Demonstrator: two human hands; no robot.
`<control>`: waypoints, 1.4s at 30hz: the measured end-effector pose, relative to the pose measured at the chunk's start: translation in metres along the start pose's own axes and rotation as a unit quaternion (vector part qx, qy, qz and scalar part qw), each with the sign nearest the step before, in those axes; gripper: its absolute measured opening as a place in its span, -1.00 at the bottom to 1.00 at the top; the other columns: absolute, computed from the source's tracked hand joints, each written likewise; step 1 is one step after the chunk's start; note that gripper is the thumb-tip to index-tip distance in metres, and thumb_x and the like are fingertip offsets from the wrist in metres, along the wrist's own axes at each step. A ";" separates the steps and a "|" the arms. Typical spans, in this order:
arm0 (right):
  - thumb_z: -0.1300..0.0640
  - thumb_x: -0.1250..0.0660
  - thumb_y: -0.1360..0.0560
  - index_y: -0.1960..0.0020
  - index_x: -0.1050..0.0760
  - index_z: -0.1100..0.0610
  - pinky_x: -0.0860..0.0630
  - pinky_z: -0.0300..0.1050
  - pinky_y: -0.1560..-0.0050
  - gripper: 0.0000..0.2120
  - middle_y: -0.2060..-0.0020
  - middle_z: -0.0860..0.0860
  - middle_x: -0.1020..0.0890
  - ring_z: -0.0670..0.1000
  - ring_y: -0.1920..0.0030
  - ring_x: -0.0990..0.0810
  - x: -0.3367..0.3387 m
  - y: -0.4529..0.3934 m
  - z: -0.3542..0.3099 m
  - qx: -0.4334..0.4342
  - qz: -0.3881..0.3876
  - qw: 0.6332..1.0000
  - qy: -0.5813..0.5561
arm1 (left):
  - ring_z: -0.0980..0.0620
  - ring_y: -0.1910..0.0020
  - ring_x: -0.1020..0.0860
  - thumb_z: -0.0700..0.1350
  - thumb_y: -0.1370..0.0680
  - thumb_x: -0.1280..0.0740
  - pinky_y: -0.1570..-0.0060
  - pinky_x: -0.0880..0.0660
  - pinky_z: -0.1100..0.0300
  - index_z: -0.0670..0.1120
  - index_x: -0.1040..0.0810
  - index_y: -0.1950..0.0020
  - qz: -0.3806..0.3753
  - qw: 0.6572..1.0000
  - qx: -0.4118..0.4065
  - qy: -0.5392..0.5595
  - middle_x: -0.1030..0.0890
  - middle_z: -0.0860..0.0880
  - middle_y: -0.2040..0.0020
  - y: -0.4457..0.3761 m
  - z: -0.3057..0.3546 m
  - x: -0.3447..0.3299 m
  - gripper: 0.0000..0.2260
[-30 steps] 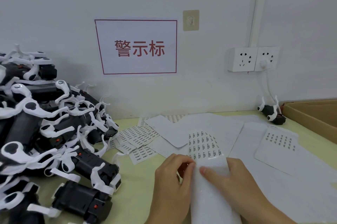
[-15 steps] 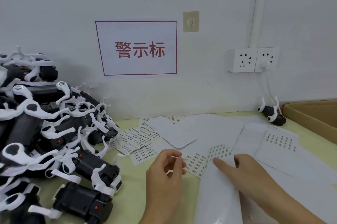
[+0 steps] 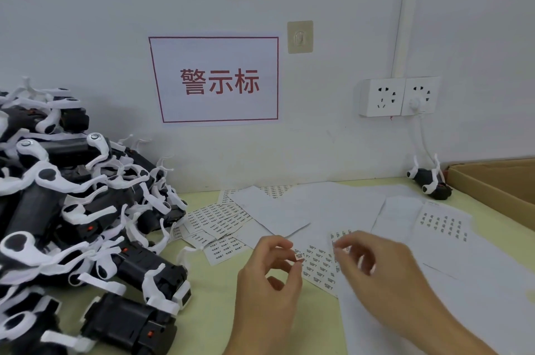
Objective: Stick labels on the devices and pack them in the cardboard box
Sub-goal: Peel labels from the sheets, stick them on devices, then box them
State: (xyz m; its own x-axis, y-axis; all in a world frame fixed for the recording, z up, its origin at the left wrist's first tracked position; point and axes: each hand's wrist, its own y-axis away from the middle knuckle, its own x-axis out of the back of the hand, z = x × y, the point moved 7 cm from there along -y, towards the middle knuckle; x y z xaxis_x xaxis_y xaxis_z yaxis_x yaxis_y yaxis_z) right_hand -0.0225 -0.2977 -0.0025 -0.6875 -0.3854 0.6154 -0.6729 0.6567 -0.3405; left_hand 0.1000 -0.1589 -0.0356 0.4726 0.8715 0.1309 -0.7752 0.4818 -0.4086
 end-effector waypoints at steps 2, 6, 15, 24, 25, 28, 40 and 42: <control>0.05 -0.44 -0.47 0.19 -0.62 -0.12 -0.44 -0.40 0.24 -0.91 0.31 -0.23 -0.64 -0.16 0.39 -0.55 -0.018 0.007 -0.007 0.002 -0.051 0.997 -0.056 | 0.08 0.20 -0.62 -0.32 -0.50 -0.44 0.36 -0.44 0.26 0.02 -0.55 0.03 -0.022 0.999 -0.027 -0.006 -0.68 0.08 0.18 0.003 0.005 -0.003 -0.76; 0.11 -0.49 -0.45 0.28 -0.63 -0.10 -0.44 -0.40 0.30 -0.83 0.33 -0.19 -0.66 -0.15 0.47 -0.51 -0.027 0.012 -0.004 -0.016 -0.040 0.994 -0.099 | 0.07 0.22 -0.63 -0.24 -0.47 -0.43 0.34 -0.46 0.22 0.05 -0.55 0.04 -0.044 0.997 -0.065 -0.027 -0.68 0.13 0.22 0.005 0.011 -0.008 -0.80; 0.17 -0.54 -0.41 0.32 -0.63 -0.08 -0.54 -0.17 0.30 -0.79 0.33 -0.14 -0.66 0.10 0.44 -0.58 -0.027 0.015 -0.001 -0.044 0.006 0.988 -0.147 | 0.07 0.25 -0.60 -0.29 -0.49 -0.46 0.35 -0.42 0.28 0.09 -0.52 0.05 -0.051 0.995 -0.060 -0.053 -0.69 0.12 0.25 0.005 0.008 -0.009 -0.72; 0.19 -0.51 -0.42 0.35 -0.64 -0.05 -0.43 -0.37 0.35 -0.78 0.36 -0.12 -0.66 0.08 0.42 -0.59 -0.029 0.013 0.000 -0.038 -0.004 0.989 -0.141 | 0.13 0.22 -0.60 -0.16 -0.49 -0.44 0.32 -0.42 0.36 0.16 -0.52 0.04 -0.064 0.991 -0.065 -0.094 -0.68 0.23 0.20 0.006 0.009 -0.011 -0.78; 0.19 -0.51 -0.42 0.35 -0.63 -0.05 -0.43 -0.38 0.35 -0.78 0.37 -0.12 -0.66 0.08 0.42 -0.58 -0.029 0.014 0.000 -0.038 -0.004 0.990 -0.138 | 0.16 0.19 -0.60 -0.14 -0.50 -0.43 0.28 -0.43 0.38 0.17 -0.51 0.03 -0.070 0.989 -0.069 -0.113 -0.68 0.25 0.18 0.007 0.009 -0.011 -0.78; 0.20 -0.51 -0.42 0.35 -0.63 -0.04 -0.42 -0.38 0.35 -0.77 0.38 -0.11 -0.65 0.08 0.44 -0.57 -0.029 0.014 0.001 -0.038 0.001 0.990 -0.136 | 0.22 0.09 -0.55 -0.02 -0.55 -0.34 0.10 -0.43 0.37 0.19 -0.49 -0.10 -0.094 0.965 -0.097 -0.227 -0.66 0.23 0.10 0.008 0.014 -0.011 -0.84; 0.20 -0.50 -0.44 0.33 -0.63 -0.03 -0.42 -0.41 0.34 -0.79 0.37 -0.15 -0.65 0.10 0.41 -0.58 -0.027 0.011 0.005 -0.049 0.004 0.988 -0.148 | -0.05 -0.28 -0.38 -0.13 -0.58 -0.17 -0.14 -0.34 0.15 -0.09 -0.17 -0.44 0.027 0.694 0.020 -0.719 -0.41 -0.04 -0.31 -0.022 0.034 0.079 -0.56; 0.20 -0.49 -0.44 0.32 -0.63 -0.03 -0.43 -0.40 0.33 -0.79 0.37 -0.14 -0.65 0.11 0.41 -0.58 -0.028 0.010 0.005 -0.047 0.001 0.988 -0.146 | 0.00 -0.23 -0.48 -0.18 -0.59 -0.18 0.00 -0.39 0.20 -0.11 -0.24 -0.43 0.014 0.699 0.045 -0.713 -0.52 -0.01 -0.24 -0.023 0.027 0.087 -0.60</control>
State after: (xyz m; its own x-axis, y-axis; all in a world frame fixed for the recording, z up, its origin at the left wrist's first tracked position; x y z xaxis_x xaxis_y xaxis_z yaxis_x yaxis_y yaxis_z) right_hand -0.0117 -0.2837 -0.0267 -0.7476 -0.5459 0.3782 -0.6525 0.7097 -0.2657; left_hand 0.1470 -0.0916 0.0096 -0.3928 0.0543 0.9180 -0.8296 0.4100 -0.3791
